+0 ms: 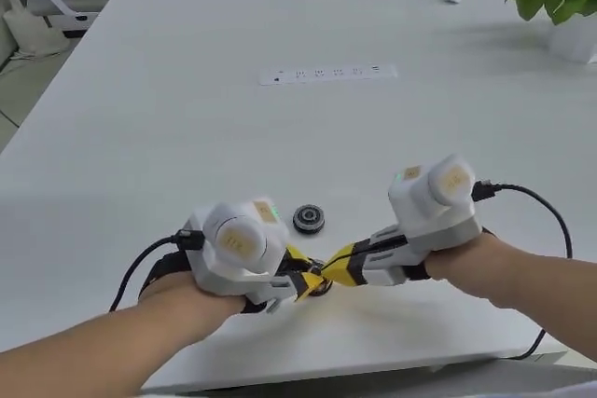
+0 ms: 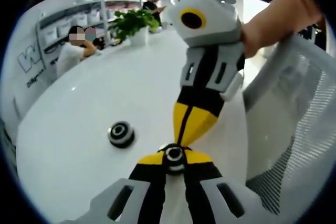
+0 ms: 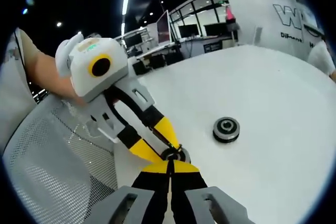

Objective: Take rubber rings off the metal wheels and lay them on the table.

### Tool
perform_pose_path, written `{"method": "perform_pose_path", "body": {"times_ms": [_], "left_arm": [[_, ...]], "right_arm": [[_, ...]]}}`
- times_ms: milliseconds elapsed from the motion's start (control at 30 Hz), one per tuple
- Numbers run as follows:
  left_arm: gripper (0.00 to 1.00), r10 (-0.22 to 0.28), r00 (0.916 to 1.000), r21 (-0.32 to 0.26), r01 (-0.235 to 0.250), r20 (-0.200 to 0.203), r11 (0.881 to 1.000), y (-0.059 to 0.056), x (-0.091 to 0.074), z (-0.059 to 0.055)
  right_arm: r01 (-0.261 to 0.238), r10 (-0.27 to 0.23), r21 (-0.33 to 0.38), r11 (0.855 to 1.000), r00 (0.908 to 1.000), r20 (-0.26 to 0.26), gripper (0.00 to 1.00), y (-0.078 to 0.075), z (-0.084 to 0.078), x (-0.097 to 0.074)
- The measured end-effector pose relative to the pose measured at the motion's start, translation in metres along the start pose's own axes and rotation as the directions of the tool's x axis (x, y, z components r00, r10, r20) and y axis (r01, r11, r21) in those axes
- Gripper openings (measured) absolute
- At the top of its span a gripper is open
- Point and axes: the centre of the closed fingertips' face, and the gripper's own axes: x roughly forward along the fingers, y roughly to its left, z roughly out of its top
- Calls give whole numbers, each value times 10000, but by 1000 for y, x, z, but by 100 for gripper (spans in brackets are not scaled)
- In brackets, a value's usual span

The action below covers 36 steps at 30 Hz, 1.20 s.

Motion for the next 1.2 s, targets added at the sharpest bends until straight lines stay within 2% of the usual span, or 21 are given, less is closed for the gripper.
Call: {"method": "perform_pose_path", "body": {"times_ms": [133, 300, 367, 433, 600, 767, 1000, 1200], "left_arm": [[14, -174, 9997, -103, 176, 155, 9998, -2, -1, 0], [15, -293, 9995, 105, 292, 130, 9995, -3, -1, 1], [21, -584, 9982, 93, 583, 144, 9983, -7, -2, 1], [22, -565, 9983, 297, 561, 116, 9980, -8, -3, 1], [23, -610, 9980, 368, 604, 163, 9975, -9, -6, 4], [27, -645, 9967, 443, 623, 484, 9971, -9, -19, 12], [31, -562, 9956, 497, 526, 750, 9974, -6, -38, 16], [40, -474, 9947, 548, 425, 910, 9976, -6, -54, 18]], "right_arm": [[61, -60, 120, 9999, 10000, -24, 0, -2, -2, -1], [119, -122, 205, 9997, 9998, 131, 0, -5, 1, -3], [113, -117, 231, 9997, 9998, 167, 0, -5, 2, -3], [95, -98, 217, 9997, 9998, 175, 0, -5, 2, -3], [66, -70, 215, 9997, 9998, 198, 0, -5, 3, -4], [41, -47, 241, 9997, 9997, 247, 0, -6, 3, -4], [2, -10, 258, 9997, 9995, 303, 0, -4, 5, -4], [-129, 118, 275, 9995, 9991, 411, 0, -1, 9, -6]]}}
